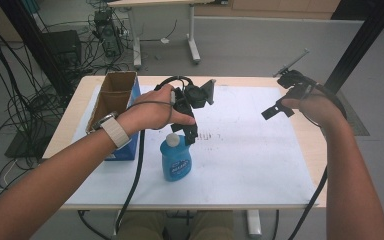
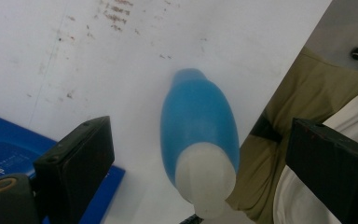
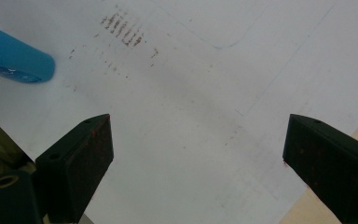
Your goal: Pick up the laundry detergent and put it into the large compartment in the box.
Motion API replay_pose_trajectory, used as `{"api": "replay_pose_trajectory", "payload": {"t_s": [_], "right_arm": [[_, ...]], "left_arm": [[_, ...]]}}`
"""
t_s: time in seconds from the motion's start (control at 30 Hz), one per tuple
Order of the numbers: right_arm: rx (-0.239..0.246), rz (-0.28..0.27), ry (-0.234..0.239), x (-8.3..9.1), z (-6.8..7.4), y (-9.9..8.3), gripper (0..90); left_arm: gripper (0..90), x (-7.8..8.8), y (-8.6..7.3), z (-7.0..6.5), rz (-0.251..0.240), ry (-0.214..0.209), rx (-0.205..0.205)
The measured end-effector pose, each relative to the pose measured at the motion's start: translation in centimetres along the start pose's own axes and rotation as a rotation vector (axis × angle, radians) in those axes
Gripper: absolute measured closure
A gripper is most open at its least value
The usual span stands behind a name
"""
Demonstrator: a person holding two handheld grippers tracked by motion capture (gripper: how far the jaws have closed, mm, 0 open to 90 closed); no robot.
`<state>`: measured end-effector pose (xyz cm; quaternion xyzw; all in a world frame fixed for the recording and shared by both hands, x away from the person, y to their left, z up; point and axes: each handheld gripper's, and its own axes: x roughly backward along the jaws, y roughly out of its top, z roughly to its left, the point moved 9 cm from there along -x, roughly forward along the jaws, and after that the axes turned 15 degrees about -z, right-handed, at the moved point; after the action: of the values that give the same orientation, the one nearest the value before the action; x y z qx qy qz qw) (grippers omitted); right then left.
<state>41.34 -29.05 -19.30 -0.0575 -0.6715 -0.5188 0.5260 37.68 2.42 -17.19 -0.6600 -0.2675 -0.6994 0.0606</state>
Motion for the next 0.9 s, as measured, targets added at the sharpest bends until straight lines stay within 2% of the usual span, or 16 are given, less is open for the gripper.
{"api": "replay_pose_trajectory", "payload": {"t_s": [0.13, 0.33, 0.5, 0.73, 0.9], "right_arm": [[0.003, 0.001, 0.002, -0.1, 0.0, 0.0, 8.2], [0.005, 0.0, 0.005, -0.4, 0.1, 0.1, 8.2], [0.006, 0.002, 0.008, -0.5, 0.1, 0.1, 8.2], [0.008, 0.005, 0.01, -0.7, 0.1, 0.1, 8.2], [0.007, 0.006, 0.009, -0.7, 0.2, 0.2, 8.2]], "left_arm": [[8.2, -0.2, -0.3, 0.0, 0.008, 0.003, 0.013], [8.2, -0.9, -0.8, -0.3, 0.034, -0.002, 0.0], [8.2, -1.4, -1.1, -0.2, 0.036, 0.003, 0.016], [8.4, -1.8, -1.4, -0.3, 0.041, 0.012, 0.011], [8.4, -1.9, -1.5, -0.3, 0.035, 0.014, 0.025]]}}
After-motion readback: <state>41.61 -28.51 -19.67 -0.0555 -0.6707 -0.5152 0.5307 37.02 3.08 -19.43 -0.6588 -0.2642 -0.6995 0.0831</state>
